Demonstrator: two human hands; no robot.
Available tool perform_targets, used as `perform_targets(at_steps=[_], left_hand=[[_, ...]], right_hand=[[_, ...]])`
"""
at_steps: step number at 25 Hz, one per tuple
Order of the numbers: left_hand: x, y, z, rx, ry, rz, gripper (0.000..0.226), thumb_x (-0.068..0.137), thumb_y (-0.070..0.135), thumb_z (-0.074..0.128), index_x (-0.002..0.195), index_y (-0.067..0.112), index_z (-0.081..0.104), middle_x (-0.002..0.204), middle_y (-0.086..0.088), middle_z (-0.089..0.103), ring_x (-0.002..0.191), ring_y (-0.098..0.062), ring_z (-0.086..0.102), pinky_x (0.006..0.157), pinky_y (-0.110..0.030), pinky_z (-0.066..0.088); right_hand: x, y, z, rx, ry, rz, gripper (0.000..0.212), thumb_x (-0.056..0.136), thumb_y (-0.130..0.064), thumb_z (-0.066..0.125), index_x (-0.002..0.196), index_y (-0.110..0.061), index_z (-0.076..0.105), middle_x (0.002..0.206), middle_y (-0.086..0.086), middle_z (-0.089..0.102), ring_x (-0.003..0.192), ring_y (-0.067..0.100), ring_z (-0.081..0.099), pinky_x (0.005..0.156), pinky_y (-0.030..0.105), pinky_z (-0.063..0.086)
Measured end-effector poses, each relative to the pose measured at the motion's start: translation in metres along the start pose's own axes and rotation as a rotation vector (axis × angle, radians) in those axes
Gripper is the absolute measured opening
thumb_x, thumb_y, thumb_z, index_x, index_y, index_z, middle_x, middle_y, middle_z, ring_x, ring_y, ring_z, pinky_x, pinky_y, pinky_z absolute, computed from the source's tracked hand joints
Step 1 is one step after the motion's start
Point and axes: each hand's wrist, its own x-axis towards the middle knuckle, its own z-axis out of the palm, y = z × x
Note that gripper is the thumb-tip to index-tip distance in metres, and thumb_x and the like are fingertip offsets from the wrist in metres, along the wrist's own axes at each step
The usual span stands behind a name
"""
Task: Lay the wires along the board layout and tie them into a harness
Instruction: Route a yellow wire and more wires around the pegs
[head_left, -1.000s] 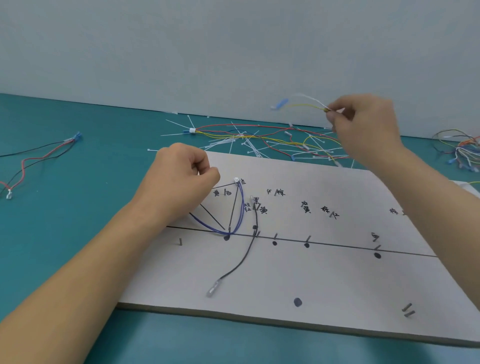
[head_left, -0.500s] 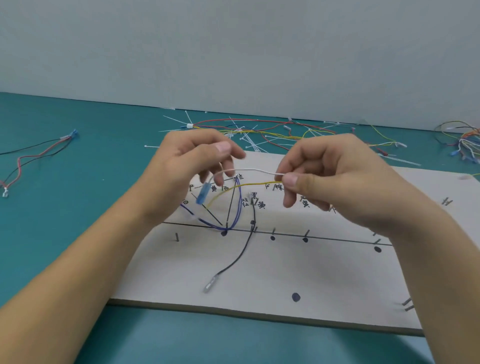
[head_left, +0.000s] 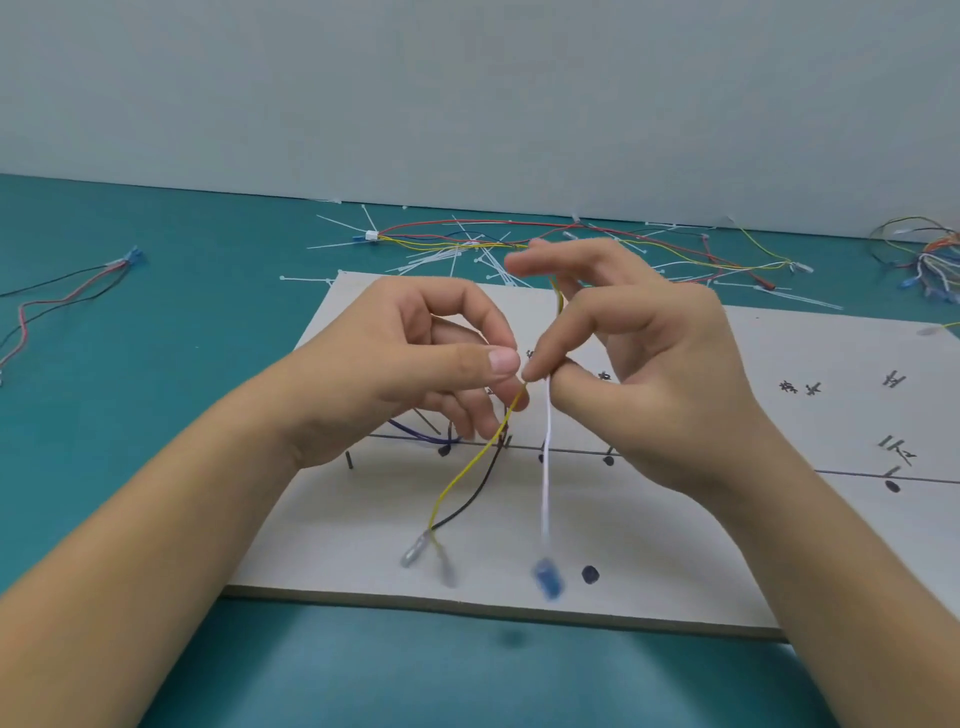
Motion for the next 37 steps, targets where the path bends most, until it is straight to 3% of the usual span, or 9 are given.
perform_targets(at_steps=[2, 5, 8, 13, 16, 21, 28, 34, 37], left_hand=[[0.001, -0.001, 0.002, -0.029, 0.002, -0.019, 0.021, 0.086, 0.020, 0.076, 0.097, 0.004, 0.068, 0.087, -0.020, 0.074, 0.062, -0.029, 0.069, 0.061, -0.034, 0.056], [0.003, -0.003, 0.005, -0.074, 0.048, -0.050, 0.021, 0.089, 0.022, 0.068, 0.101, 0.004, 0.071, 0.090, -0.016, 0.075, 0.066, -0.031, 0.071, 0.060, -0.032, 0.057], [0.004, -0.005, 0.008, -0.091, 0.057, -0.058, 0.022, 0.091, 0.024, 0.067, 0.101, 0.006, 0.075, 0.095, -0.020, 0.075, 0.067, -0.030, 0.071, 0.059, -0.030, 0.057], [0.005, -0.006, 0.009, -0.076, 0.107, -0.035, 0.006, 0.086, 0.018, 0.072, 0.083, 0.014, 0.072, 0.077, -0.013, 0.072, 0.042, -0.021, 0.058, 0.042, -0.023, 0.044], [0.006, -0.006, 0.008, -0.081, 0.161, -0.069, 0.006, 0.084, 0.014, 0.072, 0.078, 0.012, 0.072, 0.066, -0.009, 0.065, 0.037, -0.017, 0.052, 0.039, -0.022, 0.041], [0.007, -0.003, 0.001, -0.045, 0.333, -0.178, 0.010, 0.091, 0.007, 0.070, 0.085, 0.004, 0.077, 0.058, -0.005, 0.056, 0.039, -0.016, 0.047, 0.039, -0.021, 0.038], [0.011, -0.010, -0.016, 0.186, 0.654, -0.286, 0.009, 0.085, 0.006, 0.071, 0.081, 0.000, 0.075, 0.047, -0.001, 0.052, 0.033, -0.014, 0.036, 0.035, -0.017, 0.028], [0.012, -0.016, -0.020, 0.547, 0.798, -0.276, 0.012, 0.076, 0.015, 0.063, 0.074, 0.020, 0.073, 0.047, 0.004, 0.063, 0.035, -0.012, 0.051, 0.052, -0.027, 0.052], [0.010, -0.015, -0.018, 0.660, 0.782, -0.280, 0.011, 0.076, 0.016, 0.063, 0.072, 0.021, 0.072, 0.047, 0.006, 0.063, 0.035, -0.007, 0.052, 0.052, -0.023, 0.046]], right_hand=[[0.000, 0.000, 0.004, 0.039, 0.076, 0.004, 0.020, 0.073, 0.001, 0.070, 0.072, -0.018, 0.076, 0.120, 0.008, 0.059, 0.123, 0.014, 0.057, 0.107, 0.046, 0.046], [0.003, 0.001, 0.005, 0.131, 0.110, 0.016, 0.028, 0.073, 0.008, 0.073, 0.078, -0.019, 0.076, 0.097, 0.009, 0.050, 0.092, 0.016, 0.055, 0.080, 0.033, 0.050], [0.001, 0.001, 0.006, 0.257, 0.092, 0.029, 0.031, 0.078, 0.016, 0.063, 0.082, -0.013, 0.074, 0.082, 0.010, 0.060, 0.077, 0.021, 0.060, 0.068, 0.026, 0.050], [0.000, 0.004, 0.008, 0.345, 0.127, 0.215, 0.029, 0.070, 0.006, 0.052, 0.083, -0.001, 0.076, 0.084, 0.018, 0.071, 0.086, 0.026, 0.064, 0.071, 0.046, 0.052], [0.001, 0.003, 0.011, 0.506, 0.154, 0.341, 0.022, 0.075, 0.000, 0.056, 0.081, -0.002, 0.076, 0.080, 0.019, 0.069, 0.077, 0.024, 0.066, 0.060, 0.038, 0.053], [0.000, 0.006, 0.016, 0.483, 0.181, 0.567, 0.018, 0.087, 0.015, 0.066, 0.093, -0.003, 0.068, 0.077, 0.014, 0.066, 0.052, 0.021, 0.065, 0.044, 0.028, 0.050], [-0.002, 0.012, 0.018, 0.143, 0.185, 0.607, 0.013, 0.088, 0.001, 0.070, 0.088, -0.012, 0.073, 0.069, 0.001, 0.068, 0.040, 0.018, 0.057, 0.036, 0.024, 0.044], [-0.003, 0.011, 0.023, -0.113, 0.019, 0.599, 0.023, 0.088, -0.005, 0.067, 0.091, -0.026, 0.077, 0.066, -0.018, 0.070, 0.045, 0.007, 0.060, 0.045, 0.029, 0.054], [-0.004, 0.010, 0.024, -0.204, -0.018, 0.542, 0.029, 0.087, -0.004, 0.065, 0.094, -0.028, 0.079, 0.073, -0.019, 0.071, 0.052, 0.004, 0.060, 0.046, 0.015, 0.045]])
